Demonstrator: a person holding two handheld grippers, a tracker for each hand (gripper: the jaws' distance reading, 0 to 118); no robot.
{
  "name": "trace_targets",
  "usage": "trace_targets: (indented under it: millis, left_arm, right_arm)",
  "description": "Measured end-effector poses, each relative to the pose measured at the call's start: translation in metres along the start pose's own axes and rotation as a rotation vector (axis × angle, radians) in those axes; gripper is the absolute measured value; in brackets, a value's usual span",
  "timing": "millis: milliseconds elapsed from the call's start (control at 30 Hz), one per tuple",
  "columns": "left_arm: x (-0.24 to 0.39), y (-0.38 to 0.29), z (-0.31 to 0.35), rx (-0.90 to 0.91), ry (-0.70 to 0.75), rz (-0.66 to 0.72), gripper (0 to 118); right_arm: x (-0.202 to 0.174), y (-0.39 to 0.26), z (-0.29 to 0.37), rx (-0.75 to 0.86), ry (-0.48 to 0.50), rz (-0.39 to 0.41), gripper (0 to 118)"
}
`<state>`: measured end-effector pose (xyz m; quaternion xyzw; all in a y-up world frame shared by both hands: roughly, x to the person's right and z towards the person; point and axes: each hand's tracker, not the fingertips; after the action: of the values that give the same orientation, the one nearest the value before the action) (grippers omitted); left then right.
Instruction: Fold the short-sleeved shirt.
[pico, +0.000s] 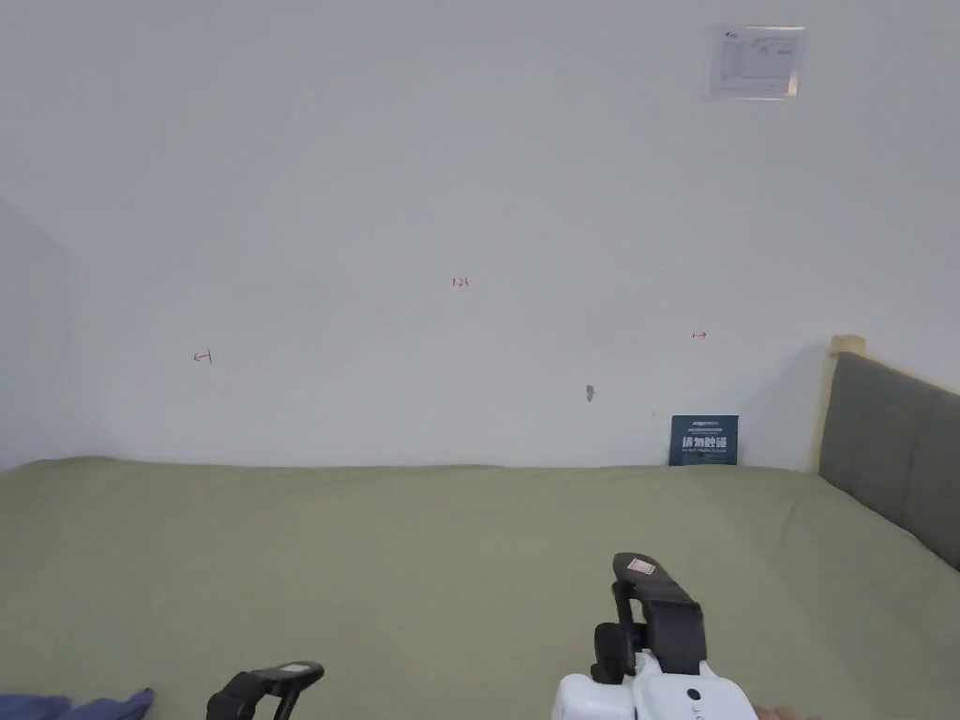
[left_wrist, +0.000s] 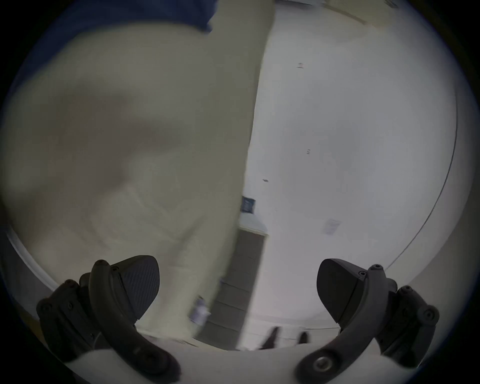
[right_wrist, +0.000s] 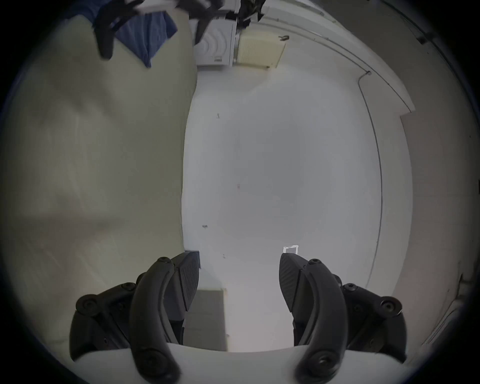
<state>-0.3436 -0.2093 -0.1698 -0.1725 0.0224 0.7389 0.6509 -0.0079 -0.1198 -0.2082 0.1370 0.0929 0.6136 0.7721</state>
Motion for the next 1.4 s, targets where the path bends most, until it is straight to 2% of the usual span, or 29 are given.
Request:
trace_targets:
  millis: [33, 100, 167, 200, 267, 300, 333, 367, 400, 467, 500, 567, 667, 833, 1033, 1267, 1400]
  left_arm:
    - [0.007, -0.005, 0.002, 0.030, 0.016, -0.082, 118]
    - [0.034, -0.012, 0.002, 0.047, 0.030, -0.292, 118]
    - [0.063, -0.021, 0.005, 0.105, 0.075, -0.533, 118]
    - [0.079, -0.032, 0.006, 0.167, 0.100, -0.709, 118]
    - [0.103, -0.058, 0.008, 0.299, 0.199, -1.074, 118]
    - [0.111, -0.073, 0.011, 0.386, 0.271, -1.267, 118]
    - [0.113, -0.086, 0.011, 0.464, 0.314, -1.411, 118]
    - [0.115, -0.098, 0.010, 0.539, 0.345, -1.541, 118]
    - [0.114, -0.108, 0.013, 0.583, 0.351, -1.610, 118]
    - [0.115, -0.118, 0.018, 0.601, 0.323, -1.656, 118]
    - [0.116, -0.120, 0.021, 0.593, 0.301, -1.642, 118]
    - [0.117, -0.118, 0.024, 0.591, 0.291, -1.623, 118]
    - [0.121, -0.120, 0.028, 0.590, 0.280, -1.620, 118]
    - [0.125, -0.125, 0.026, 0.609, 0.300, -1.676, 118]
    - [0.130, -0.124, 0.030, 0.604, 0.286, -1.654, 118]
    - [0.134, -0.120, 0.029, 0.601, 0.300, -1.637, 118]
    - [0.135, -0.118, 0.028, 0.579, 0.311, -1.620, 117]
  right_arm:
    - [0.008, -0.001, -0.002, -0.017, 0.007, -0.132, 69]
    - [0.036, -0.014, -0.006, -0.084, 0.083, -0.609, 69]
    - [0.058, -0.035, -0.011, -0.150, 0.124, -1.009, 69]
    - [0.066, -0.051, -0.013, -0.173, 0.156, -1.236, 69]
    - [0.072, -0.078, -0.013, -0.209, 0.164, -1.618, 70]
    - [0.072, -0.087, -0.013, -0.211, 0.157, -1.720, 70]
    - [0.072, -0.092, -0.013, -0.214, 0.141, -1.730, 70]
    - [0.072, -0.090, -0.011, -0.215, 0.087, -1.649, 70]
    - [0.070, -0.085, -0.007, -0.196, 0.042, -1.560, 70]
    - [0.070, -0.079, -0.002, -0.189, -0.011, -1.397, 70]
    - [0.071, -0.074, -0.001, -0.200, -0.020, -1.356, 70]
    - [0.070, -0.070, 0.003, -0.170, -0.020, -1.352, 70]
    - [0.068, -0.063, 0.006, -0.177, -0.064, -1.281, 70]
    - [0.067, -0.059, 0.006, -0.167, -0.041, -1.274, 70]
    - [0.067, -0.058, 0.005, -0.166, -0.010, -1.292, 70]
    - [0.064, -0.052, 0.000, -0.183, 0.059, -1.258, 70]
    - [0.064, -0.051, 0.002, -0.200, 0.044, -1.286, 67]
